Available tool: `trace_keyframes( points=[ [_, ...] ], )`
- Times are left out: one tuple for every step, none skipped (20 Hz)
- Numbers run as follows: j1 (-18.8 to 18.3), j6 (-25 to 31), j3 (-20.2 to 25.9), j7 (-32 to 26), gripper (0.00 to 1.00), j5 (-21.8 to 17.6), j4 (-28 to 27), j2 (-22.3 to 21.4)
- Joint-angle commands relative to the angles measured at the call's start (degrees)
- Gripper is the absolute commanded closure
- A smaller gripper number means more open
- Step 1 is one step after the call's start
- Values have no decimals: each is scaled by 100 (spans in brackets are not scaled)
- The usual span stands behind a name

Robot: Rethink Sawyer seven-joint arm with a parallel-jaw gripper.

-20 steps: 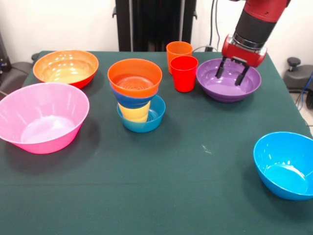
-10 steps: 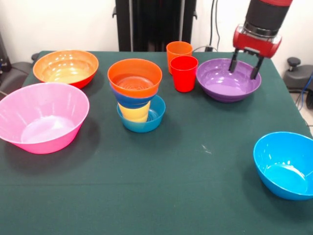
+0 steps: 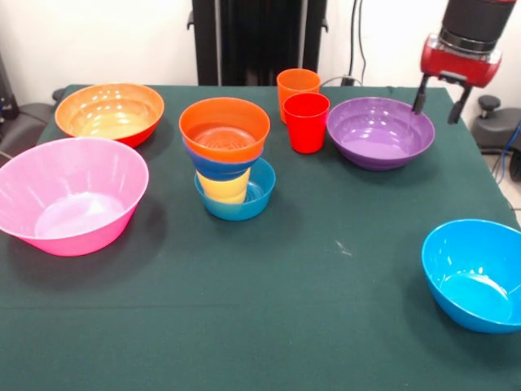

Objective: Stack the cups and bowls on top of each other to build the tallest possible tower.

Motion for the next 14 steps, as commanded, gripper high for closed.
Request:
trace_keyframes(
  points=[
    [465, -193, 95, 759, 0, 196, -156, 452],
    [546, -241, 36, 801, 0, 209, -156, 496],
    [612, -281, -31, 830, 0, 214, -164, 549],
    [678, -321, -97, 859, 0, 219, -173, 603],
    [732, -374, -171, 881, 0, 216, -198, 683],
    [790, -413, -239, 904, 0, 221, -252, 778],
    [815, -425, -279, 897, 0, 233, -263, 812],
    [840, -436, -320, 891, 0, 245, -274, 846],
    [863, -408, -364, 875, 0, 253, -299, 870],
    [888, -407, -405, 875, 0, 257, -302, 874],
    [914, -392, -462, 867, 0, 266, -310, 878],
    [935, -346, -503, 851, 0, 267, -314, 843],
    [960, -319, -543, 839, 0, 275, -311, 825],
    [951, -305, -553, 817, 0, 291, -333, 827]
  ],
)
